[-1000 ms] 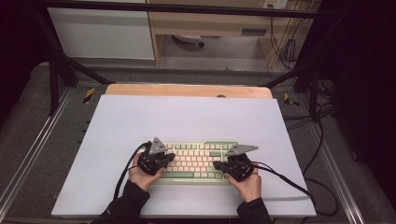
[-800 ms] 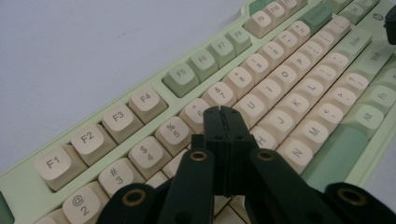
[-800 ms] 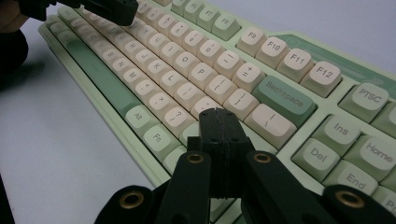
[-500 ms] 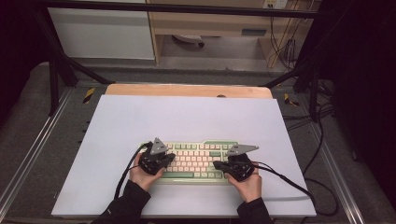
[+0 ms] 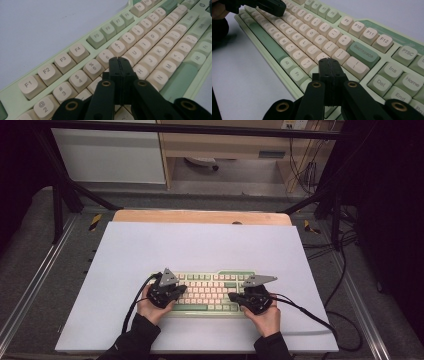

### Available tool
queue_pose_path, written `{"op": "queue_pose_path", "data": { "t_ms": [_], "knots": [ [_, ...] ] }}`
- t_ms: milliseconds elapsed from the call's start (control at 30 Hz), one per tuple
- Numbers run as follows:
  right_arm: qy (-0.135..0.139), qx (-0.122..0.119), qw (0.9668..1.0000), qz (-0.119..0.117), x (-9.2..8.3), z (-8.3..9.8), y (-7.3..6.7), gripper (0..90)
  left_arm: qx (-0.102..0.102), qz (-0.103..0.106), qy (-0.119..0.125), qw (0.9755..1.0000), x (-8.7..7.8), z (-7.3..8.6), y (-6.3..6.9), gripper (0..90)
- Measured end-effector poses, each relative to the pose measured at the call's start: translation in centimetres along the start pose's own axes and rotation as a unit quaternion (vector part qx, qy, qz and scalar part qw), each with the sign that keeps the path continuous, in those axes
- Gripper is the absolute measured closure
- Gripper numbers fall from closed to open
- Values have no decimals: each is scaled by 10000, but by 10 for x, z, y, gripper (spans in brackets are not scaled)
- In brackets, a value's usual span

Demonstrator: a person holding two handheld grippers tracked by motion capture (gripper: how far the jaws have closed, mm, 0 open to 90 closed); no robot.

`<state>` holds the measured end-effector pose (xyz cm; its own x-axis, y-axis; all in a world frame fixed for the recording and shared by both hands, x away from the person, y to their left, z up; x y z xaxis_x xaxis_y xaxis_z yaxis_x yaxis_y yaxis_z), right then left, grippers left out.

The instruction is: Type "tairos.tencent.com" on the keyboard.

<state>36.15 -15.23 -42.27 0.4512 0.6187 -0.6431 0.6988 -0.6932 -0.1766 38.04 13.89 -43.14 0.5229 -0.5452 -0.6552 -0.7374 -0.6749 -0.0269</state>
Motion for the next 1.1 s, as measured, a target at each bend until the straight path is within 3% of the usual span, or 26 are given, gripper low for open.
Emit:
{"op": "queue_pose_path", "data": {
  "t_ms": [333, 633, 1100],
  "knots": [
    [8, 18, 10000, -7, 0, 0, 0, 900, -15, 58, 65, 10000, -11, 3, 0, 899],
    [8, -10, 10000, -4, 0, 0, 0, 900, -89, -30, 95, 9999, -21, 6, -8, 899],
    [-7, 2, 10000, -11, 1, 1, 0, 900, -235, -213, 26, 9995, -19, 11, -20, 899]
  ]
}}
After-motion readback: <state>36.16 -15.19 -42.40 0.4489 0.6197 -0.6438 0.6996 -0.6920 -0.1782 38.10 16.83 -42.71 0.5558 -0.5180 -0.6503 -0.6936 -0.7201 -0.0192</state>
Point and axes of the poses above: each handheld gripper's, and its own axes: x roughly forward along the jaws, z roughly out of its underside, y roughly to its right, the point moved 1 cm from there along x, roughly forward along the jaws, and after that the axes turned 2 degrees about x, right-handed, at the moved point
